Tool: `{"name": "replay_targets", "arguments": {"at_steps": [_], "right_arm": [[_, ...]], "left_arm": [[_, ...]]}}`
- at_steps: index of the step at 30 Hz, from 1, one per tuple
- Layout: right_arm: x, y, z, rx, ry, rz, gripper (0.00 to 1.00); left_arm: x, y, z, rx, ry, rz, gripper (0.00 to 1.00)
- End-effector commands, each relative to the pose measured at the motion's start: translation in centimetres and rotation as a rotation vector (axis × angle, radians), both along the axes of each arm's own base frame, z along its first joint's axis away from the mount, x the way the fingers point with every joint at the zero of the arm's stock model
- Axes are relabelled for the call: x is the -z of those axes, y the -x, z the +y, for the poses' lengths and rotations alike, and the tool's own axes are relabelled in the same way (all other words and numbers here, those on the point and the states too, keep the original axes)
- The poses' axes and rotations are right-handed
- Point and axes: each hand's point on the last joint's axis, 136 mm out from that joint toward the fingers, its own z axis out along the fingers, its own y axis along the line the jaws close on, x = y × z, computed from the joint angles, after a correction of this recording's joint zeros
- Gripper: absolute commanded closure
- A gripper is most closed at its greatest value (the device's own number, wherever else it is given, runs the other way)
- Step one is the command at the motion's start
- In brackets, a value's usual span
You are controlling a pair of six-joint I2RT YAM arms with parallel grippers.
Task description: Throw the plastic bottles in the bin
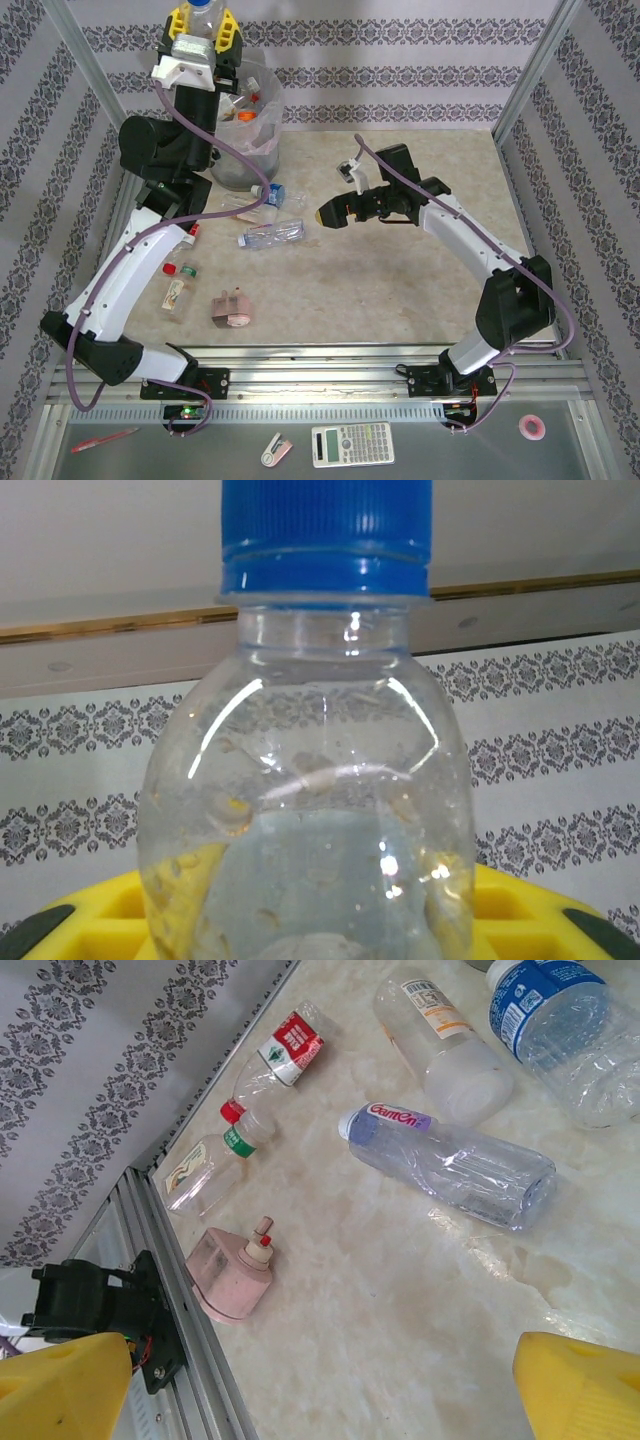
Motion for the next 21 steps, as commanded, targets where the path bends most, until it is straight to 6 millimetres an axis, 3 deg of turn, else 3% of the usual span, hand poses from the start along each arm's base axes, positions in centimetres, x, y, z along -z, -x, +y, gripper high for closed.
{"name": "replay_targets", "arguments": {"at_steps": [1, 7, 9, 12, 15, 17, 19, 21], "right_arm": [[-0.9, -0.4, 0.9, -0.009, -0.012, -0.012, 0.02], [-1.0, -1.0, 1.4, -0.014, -0.009, -0.006, 0.02], [-0.8, -1.3, 1.5, -0.011, -0.005, 0.0, 0.02], [-0.8, -1.6, 1.7, -0.011, -0.004, 0.001, 0.02], [-0.8, -2.0, 1.9, -0.012, -0.004, 0.013, 0.02], [-0.9, -2.3, 1.9, -0.01, 0.004, 0.009, 0.02], [-0.9, -2.6, 1.8, -0.002, 0.009, 0.004, 0.02], [-1.1, -2.7, 1.8, -0.007, -0.002, 0.007, 0.02]], "left_arm": [[-0.8, 0.3, -0.4, -0.008, -0.008, -0.045, 0.67], [0.1, -2.1, -0.1, 0.002, 0.007, 0.03, 0.67], [0.9, -3.9, 0.5, 0.019, 0.03, 0.094, 0.67], [3.4, -8.3, 1.8, 0.023, 0.072, 0.268, 0.66], [7.8, -13.0, 3.9, 0.023, 0.144, 0.45, 0.58], [12.5, -16.6, 5.4, 0.032, 0.201, 0.623, 0.49], [17.4, -19.7, 5.6, 0.039, 0.198, 0.788, 0.36], [22.2, -22.7, 6.0, -0.012, 0.205, 0.934, 0.18]]}}
